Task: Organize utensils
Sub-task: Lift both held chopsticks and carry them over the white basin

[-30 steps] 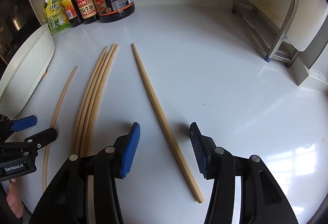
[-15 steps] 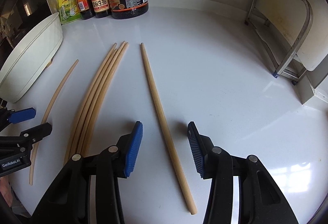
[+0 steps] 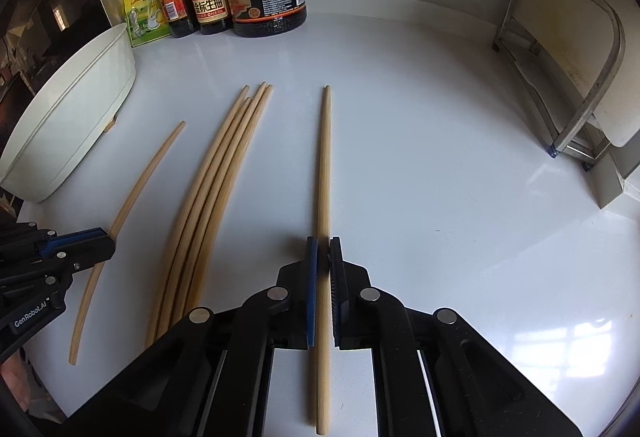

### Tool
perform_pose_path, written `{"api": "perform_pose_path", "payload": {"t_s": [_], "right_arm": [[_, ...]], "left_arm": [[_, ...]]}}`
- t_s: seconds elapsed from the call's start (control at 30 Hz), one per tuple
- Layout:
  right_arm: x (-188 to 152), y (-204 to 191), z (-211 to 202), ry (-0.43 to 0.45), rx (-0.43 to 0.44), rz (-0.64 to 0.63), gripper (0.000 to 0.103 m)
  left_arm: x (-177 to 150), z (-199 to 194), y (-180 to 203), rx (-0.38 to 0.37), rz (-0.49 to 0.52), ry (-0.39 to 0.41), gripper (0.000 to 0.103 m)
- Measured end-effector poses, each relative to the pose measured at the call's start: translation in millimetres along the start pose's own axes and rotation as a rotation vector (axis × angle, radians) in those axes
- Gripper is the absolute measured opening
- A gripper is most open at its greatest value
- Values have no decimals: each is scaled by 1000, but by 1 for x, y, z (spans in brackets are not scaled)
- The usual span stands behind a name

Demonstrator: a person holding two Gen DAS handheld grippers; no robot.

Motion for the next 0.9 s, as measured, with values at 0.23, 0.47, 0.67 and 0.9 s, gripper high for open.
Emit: {"api": "perform_pose_path", "payload": {"t_s": [0.23, 0.47, 0.67, 0.9], "right_arm": [[3, -6, -25, 29, 34, 49, 6], [19, -31, -59, 81, 75, 75, 6], [46, -78, -82, 120, 120, 51, 6], [94, -152, -85, 148, 195, -16, 6]], "left_arm": [[8, -20, -6, -42, 16, 19, 7], [26, -63, -29, -59, 22, 96, 7], [40, -104, -70, -53, 8, 173, 7], [58, -138, -145, 7, -47, 252, 7]]}}
Point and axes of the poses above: each gripper's, at about its wrist camera, not at the fingertips, and z roughly the way its jaws point, y to its right, x to its top, the point moved 1 cm from there along z, roughly the way its jaws point, and after that the axes turned 12 degrees about -y, right-handed, at the moved point
